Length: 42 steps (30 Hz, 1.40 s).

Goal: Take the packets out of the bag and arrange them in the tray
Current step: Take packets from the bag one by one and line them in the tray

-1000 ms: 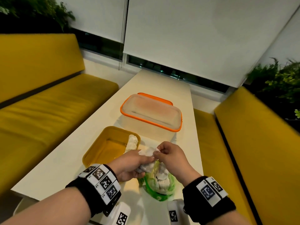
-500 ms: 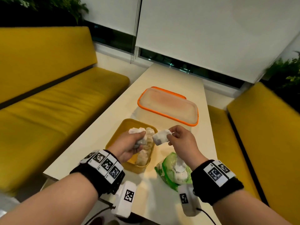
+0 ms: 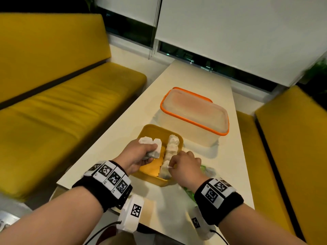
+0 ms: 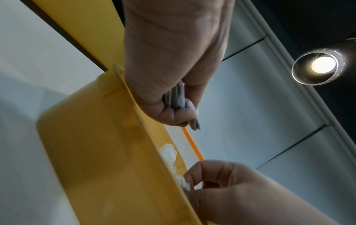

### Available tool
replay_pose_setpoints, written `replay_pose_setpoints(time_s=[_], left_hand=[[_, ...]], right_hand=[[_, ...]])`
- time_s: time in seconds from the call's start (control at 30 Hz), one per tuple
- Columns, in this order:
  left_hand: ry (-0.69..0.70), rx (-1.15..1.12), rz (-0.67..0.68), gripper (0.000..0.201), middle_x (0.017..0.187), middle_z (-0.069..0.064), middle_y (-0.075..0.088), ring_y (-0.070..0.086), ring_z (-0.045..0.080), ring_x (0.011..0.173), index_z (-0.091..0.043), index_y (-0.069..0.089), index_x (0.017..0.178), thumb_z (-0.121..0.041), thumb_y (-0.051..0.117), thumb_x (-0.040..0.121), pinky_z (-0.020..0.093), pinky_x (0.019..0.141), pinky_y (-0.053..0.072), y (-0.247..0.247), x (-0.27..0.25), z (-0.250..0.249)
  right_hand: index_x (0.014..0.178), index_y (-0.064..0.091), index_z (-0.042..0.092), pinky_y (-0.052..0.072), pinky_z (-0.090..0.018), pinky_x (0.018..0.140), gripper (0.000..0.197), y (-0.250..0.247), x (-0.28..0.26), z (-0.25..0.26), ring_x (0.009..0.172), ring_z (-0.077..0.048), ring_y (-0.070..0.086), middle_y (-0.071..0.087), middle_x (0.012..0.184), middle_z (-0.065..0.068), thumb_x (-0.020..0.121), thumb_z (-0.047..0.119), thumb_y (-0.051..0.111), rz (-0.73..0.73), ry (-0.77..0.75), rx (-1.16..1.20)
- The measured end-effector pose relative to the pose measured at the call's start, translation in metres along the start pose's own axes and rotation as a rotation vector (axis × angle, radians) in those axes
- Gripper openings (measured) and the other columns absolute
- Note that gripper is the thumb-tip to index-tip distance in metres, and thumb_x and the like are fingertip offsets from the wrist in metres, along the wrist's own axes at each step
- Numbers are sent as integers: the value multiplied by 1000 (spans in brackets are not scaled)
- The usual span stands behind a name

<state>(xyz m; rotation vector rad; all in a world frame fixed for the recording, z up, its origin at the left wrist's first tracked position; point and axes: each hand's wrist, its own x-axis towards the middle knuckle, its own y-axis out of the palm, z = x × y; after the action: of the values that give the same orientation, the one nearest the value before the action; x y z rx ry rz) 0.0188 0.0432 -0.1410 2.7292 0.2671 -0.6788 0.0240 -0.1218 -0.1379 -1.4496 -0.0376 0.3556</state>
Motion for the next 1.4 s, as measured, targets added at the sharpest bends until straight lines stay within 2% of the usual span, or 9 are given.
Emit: replay_pose_setpoints(time_s=[0.13,0.27,0.4,0.5,0.63,0.77,0.97,1.2,1.4], left_hand=[[13,97,52,20,93,8,63,62,20,78,-18,58,97,-10,70,83,23,55,52,-1,2,1],[12,195,109,20,91,9,64,62,21,78,-17,59,98,-11,70,82,25,57,51,2,5,5],[22,283,158,15,80,7,60,58,20,72,-16,59,90,-4,65,82,27,58,48,7,5,7],[8,308,227,16,74,8,60,57,18,65,-15,59,89,-2,65,81,25,56,46,12,2,9],[15,309,248,15,72,9,61,59,18,65,-14,59,84,-6,70,79,26,56,47,16,0,9],[21,369,201,16,75,7,61,58,19,70,-12,63,89,-2,68,79,26,56,50,9,4,5],[87,361,158,15,76,5,60,56,16,68,-12,63,86,0,69,80,25,55,49,9,4,9],[170,350,112,14,77,4,60,56,17,70,-13,63,82,0,68,80,27,57,49,5,9,15],[233,387,58,14,82,7,60,55,16,72,-13,64,81,0,69,79,26,56,50,6,11,17]], right_hand=[[100,68,30,29,-43,88,23,2,1,4,111,-26,36,49,115,1,81,27,55,16,34,-75],[100,69,31,27,-42,86,24,-3,4,6,111,-25,35,48,115,2,80,26,55,49,67,-52],[110,62,35,33,-42,98,33,-20,5,0,118,-23,39,49,120,4,78,25,58,7,79,227],[118,58,31,41,-43,99,37,-28,3,3,111,-21,51,57,109,7,81,28,62,-30,-23,423],[106,63,27,43,-42,93,21,-24,-2,11,103,-27,57,66,105,-3,88,24,53,-17,-27,283],[82,56,27,34,-37,80,13,-26,-6,7,92,-28,52,59,90,-2,86,17,48,92,-30,148],[82,59,23,24,-42,83,15,-17,-7,12,84,-26,47,54,79,-1,88,21,45,242,-218,-186],[83,62,22,25,-51,93,17,-20,5,30,84,-23,48,56,74,4,88,38,57,370,-286,-385],[69,47,21,23,-52,97,22,-7,6,31,83,-26,44,45,67,2,90,25,53,395,-288,-510]])
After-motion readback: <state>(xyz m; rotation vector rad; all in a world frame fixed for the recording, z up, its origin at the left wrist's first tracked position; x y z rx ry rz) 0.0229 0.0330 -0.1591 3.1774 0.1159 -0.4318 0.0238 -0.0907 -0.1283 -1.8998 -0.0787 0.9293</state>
